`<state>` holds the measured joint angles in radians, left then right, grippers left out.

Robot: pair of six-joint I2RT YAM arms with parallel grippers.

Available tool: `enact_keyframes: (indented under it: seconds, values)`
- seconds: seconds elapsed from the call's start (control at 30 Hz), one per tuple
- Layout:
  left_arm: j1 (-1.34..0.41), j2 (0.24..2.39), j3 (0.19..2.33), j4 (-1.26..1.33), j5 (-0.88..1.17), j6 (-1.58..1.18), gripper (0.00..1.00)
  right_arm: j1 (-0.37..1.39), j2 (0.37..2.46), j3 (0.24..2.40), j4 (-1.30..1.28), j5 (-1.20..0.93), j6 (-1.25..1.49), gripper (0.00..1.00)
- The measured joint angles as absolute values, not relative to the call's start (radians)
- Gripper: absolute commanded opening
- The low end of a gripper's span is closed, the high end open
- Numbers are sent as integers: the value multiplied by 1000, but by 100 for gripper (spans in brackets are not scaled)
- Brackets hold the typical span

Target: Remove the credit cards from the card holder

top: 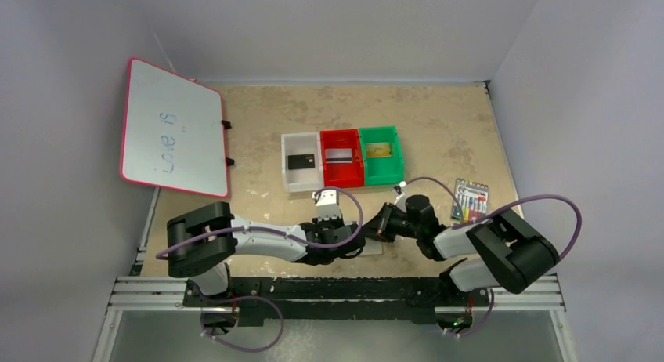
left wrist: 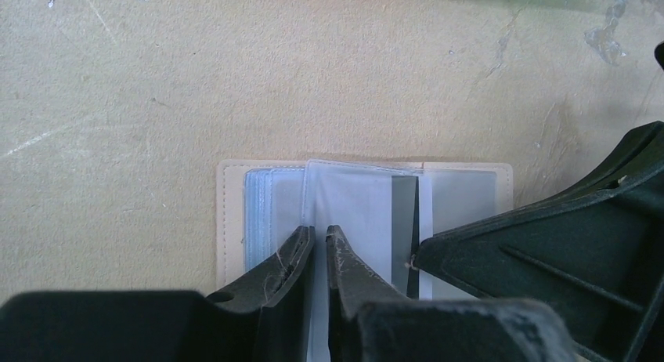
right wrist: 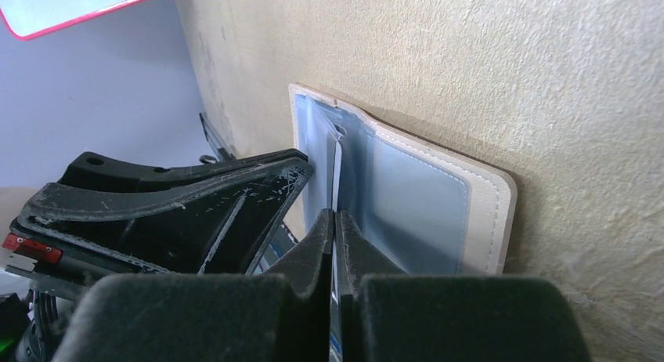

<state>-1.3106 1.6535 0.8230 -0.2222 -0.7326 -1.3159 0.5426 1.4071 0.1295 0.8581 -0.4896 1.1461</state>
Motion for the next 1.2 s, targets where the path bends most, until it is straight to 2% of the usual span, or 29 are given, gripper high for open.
enact_keyframes:
  seconds: [0.33,0.47,0.63,0.77,0.93,1.2]
  values:
    - [-1311,1654,823,-224,-734,-1316,10,543,1225,104,699,-412,1148,0]
    - [-1311,1654,823,-220,-733,-1314,9,543,1164,93,659,-391,1145,4]
    - [-1312,1666,834,-219,-733,-1293,4,543,1191,94,657,-384,1138,6]
    - [-1313,1689,855,-220,-734,-1289,0,543,1237,94,684,-387,1139,12]
    - [-1325,1720,893,-245,-743,-1288,0,543,1258,94,715,-388,1144,18]
    - [-1346,1766,947,-297,-777,-1289,0,543,1272,94,755,-389,1150,18]
